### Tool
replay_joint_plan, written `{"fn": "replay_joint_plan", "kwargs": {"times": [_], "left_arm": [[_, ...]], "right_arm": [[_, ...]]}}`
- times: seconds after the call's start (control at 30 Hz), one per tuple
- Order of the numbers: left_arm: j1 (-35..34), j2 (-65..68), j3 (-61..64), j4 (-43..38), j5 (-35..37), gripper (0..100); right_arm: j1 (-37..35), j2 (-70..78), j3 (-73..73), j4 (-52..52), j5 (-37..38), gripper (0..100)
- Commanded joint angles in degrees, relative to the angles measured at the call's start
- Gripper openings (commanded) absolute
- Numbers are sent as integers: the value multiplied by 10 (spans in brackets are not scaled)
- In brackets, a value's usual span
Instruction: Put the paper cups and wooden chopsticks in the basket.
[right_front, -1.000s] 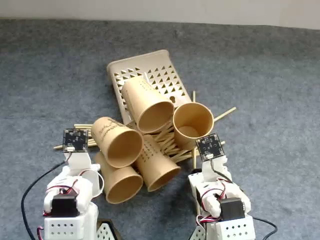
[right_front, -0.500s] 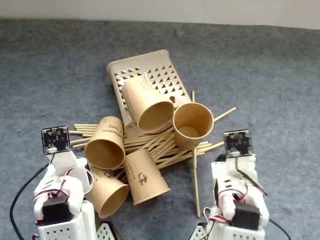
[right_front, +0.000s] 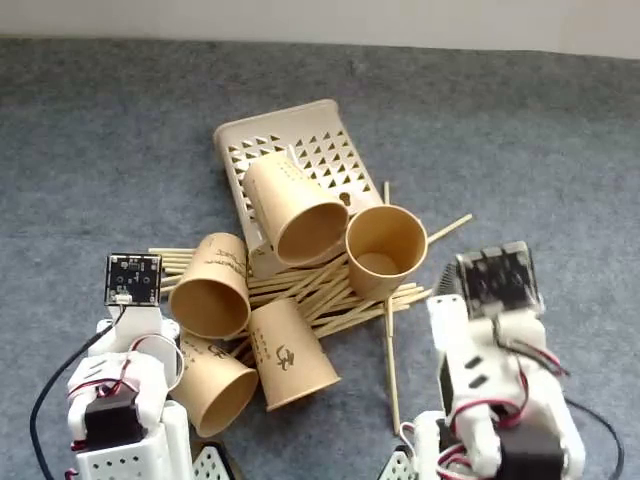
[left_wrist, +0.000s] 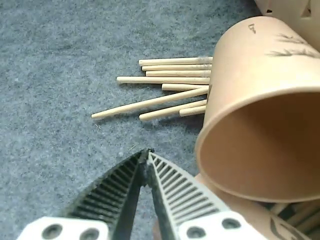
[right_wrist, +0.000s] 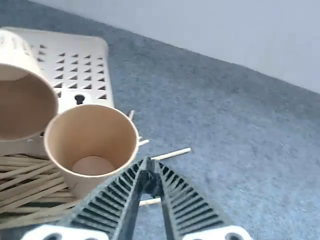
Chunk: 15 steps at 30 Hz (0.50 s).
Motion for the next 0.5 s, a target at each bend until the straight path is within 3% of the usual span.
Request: {"fn": "replay_joint_plan", "kwargs": {"times": [0.0, 0.13, 0.27, 0.47], "left_arm": [[-5, -1, -11, -4, -4, 8], [-5, -1, -7, -5, -3, 75], [-6, -1, -6, -4, -1, 189], [-6, -2, 8, -16, 28, 200]], "right_arm": [[-89, 147, -120, 29, -48, 81], [-149, 243, -180, 30, -110, 192], [-223, 325, -215, 29, -100, 193], [-260, 435, -223, -50, -94, 193]]}}
